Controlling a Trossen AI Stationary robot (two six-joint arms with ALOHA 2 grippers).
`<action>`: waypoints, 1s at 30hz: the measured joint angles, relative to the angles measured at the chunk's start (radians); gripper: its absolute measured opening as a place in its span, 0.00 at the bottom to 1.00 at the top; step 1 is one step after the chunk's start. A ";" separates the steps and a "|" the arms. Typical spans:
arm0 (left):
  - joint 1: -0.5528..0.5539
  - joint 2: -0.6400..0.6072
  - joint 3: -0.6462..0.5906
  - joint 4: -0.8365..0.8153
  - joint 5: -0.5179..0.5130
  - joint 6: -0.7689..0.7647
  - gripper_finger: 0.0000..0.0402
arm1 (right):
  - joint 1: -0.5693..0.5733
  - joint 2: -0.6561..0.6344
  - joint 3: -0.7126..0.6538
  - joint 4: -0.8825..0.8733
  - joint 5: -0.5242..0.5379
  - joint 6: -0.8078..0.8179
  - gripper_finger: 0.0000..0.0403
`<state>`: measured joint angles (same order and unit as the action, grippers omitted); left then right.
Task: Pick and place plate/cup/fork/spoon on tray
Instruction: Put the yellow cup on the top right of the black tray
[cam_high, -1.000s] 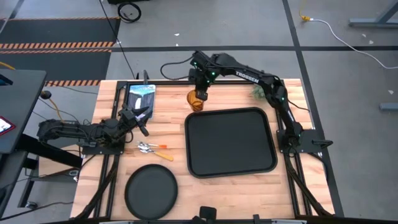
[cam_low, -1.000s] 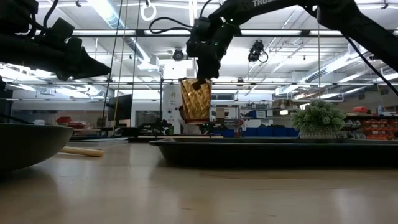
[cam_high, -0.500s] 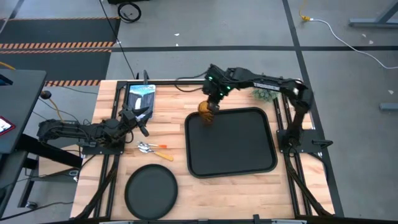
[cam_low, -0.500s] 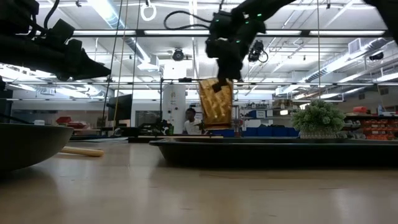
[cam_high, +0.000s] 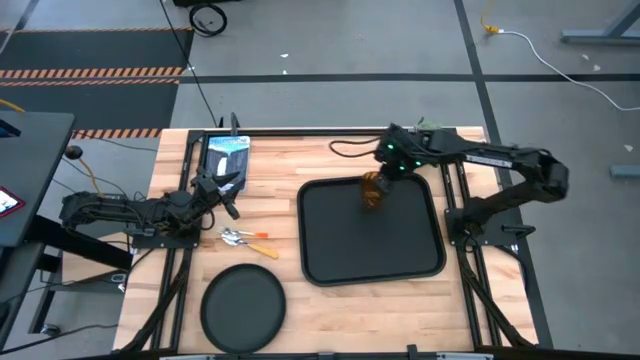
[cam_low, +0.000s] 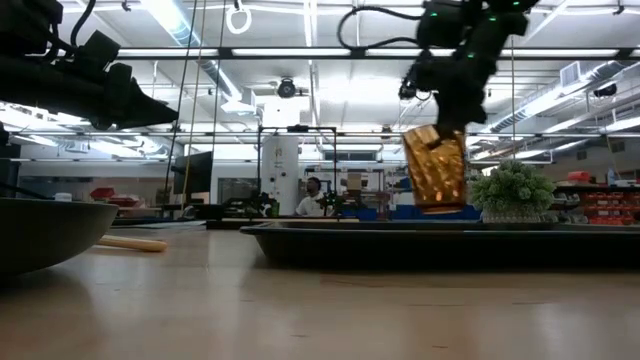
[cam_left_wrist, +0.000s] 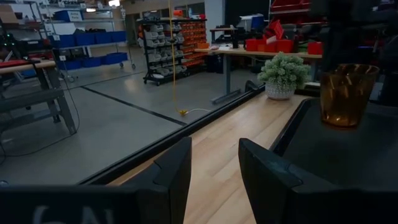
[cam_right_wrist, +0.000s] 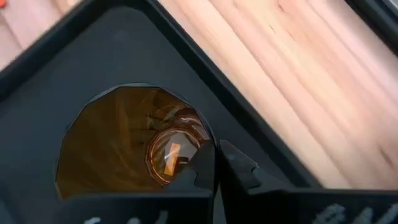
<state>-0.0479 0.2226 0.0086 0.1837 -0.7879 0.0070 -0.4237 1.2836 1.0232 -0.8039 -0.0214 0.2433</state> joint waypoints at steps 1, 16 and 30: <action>0.000 0.000 0.000 0.000 0.000 0.001 0.35 | -0.005 -0.025 -0.025 -0.005 0.003 0.015 0.02; 0.000 0.000 0.000 0.000 0.000 -0.001 0.35 | -0.148 -0.246 -0.208 -0.191 0.166 0.187 0.02; 0.000 0.000 0.000 0.000 0.000 -0.001 0.35 | -0.210 -0.263 -0.208 -0.216 0.170 0.124 0.02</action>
<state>-0.0478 0.2226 0.0086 0.1834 -0.7879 0.0063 -0.6339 1.0206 0.8150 -1.0199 0.1491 0.3670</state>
